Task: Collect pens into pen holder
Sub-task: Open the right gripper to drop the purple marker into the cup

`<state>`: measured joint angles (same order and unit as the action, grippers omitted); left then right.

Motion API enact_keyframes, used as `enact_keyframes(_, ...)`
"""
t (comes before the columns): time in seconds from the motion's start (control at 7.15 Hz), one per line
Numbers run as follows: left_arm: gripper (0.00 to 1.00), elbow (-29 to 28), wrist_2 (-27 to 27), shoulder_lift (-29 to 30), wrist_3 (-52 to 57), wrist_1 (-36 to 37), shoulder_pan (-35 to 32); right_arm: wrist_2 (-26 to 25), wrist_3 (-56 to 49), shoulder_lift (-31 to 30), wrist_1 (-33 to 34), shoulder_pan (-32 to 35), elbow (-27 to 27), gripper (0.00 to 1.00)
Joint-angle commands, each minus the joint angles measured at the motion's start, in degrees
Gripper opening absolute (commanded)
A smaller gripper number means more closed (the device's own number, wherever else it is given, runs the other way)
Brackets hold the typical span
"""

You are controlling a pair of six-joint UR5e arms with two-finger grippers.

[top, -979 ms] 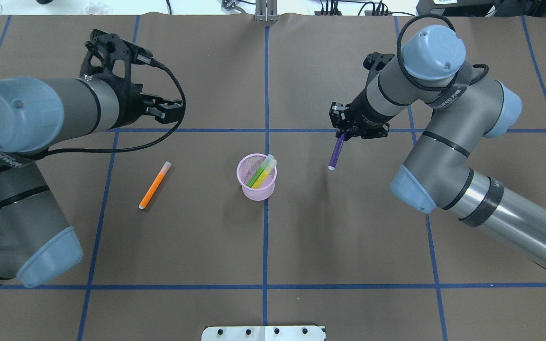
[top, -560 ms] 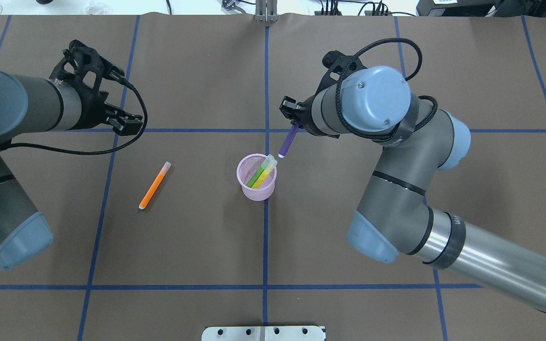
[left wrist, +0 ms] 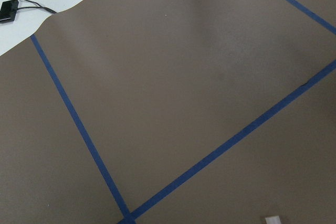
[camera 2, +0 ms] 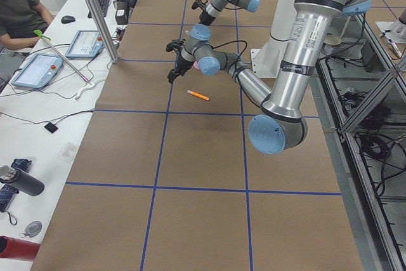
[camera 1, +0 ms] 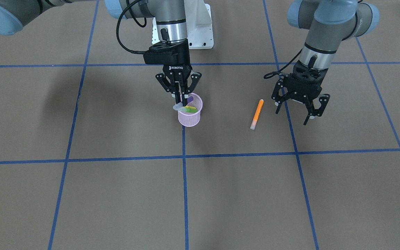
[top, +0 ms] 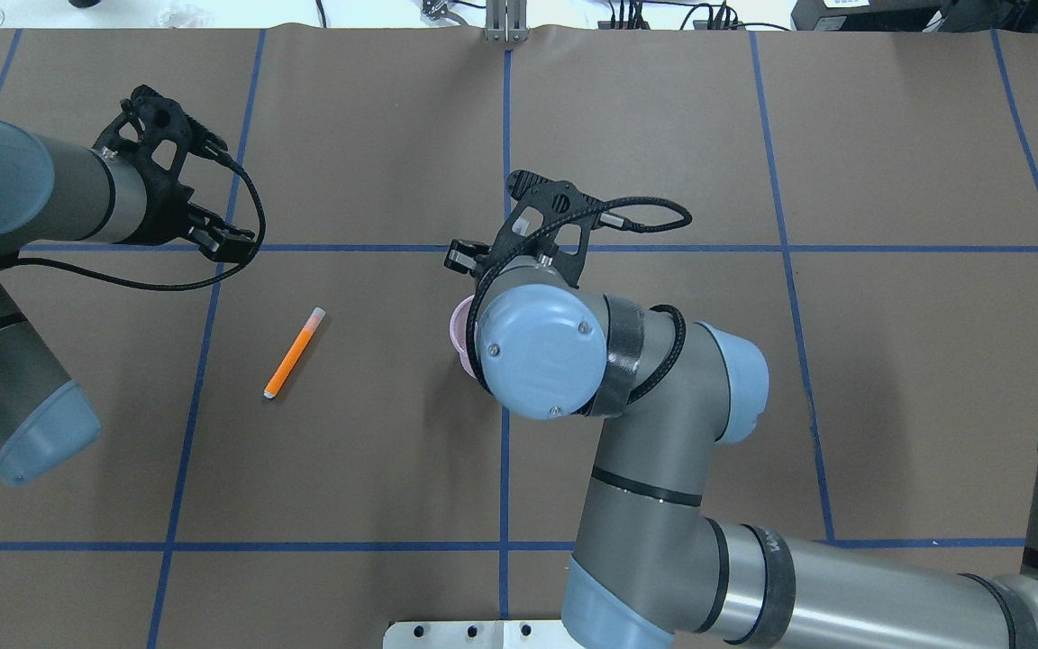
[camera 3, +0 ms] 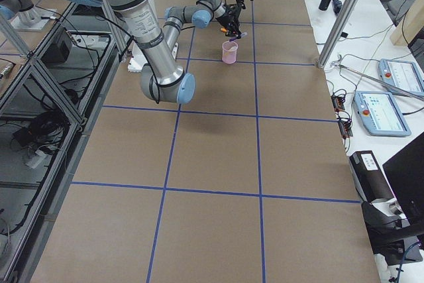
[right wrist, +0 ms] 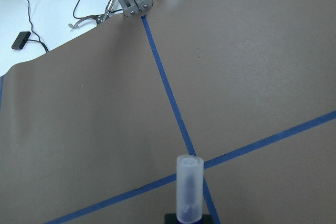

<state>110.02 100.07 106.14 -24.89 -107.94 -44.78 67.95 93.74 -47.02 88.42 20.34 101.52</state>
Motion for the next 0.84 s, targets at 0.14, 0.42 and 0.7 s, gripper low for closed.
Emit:
enact_keyframes(0.14, 0.9, -0.07, 0.04, 0.3, 0.02, -0.17, -0.04, -3.35, -0.75, -0.18, 0.26, -1.71, -1.5, 0.0)
enact_keyframes(0.42, 0.91, -0.16, 0.39, 0.12, 0.02, -0.17, 0.22, -3.0, -1.89, 0.08, 0.08, -1.71, -1.5, 0.68)
enact_keyframes(0.7, 0.89, -0.69, 7.64, 1.26, 2.19, 3.34, -0.92, -0.82, -1.8, -0.27, -0.27, -1.71, -0.11, 0.84)
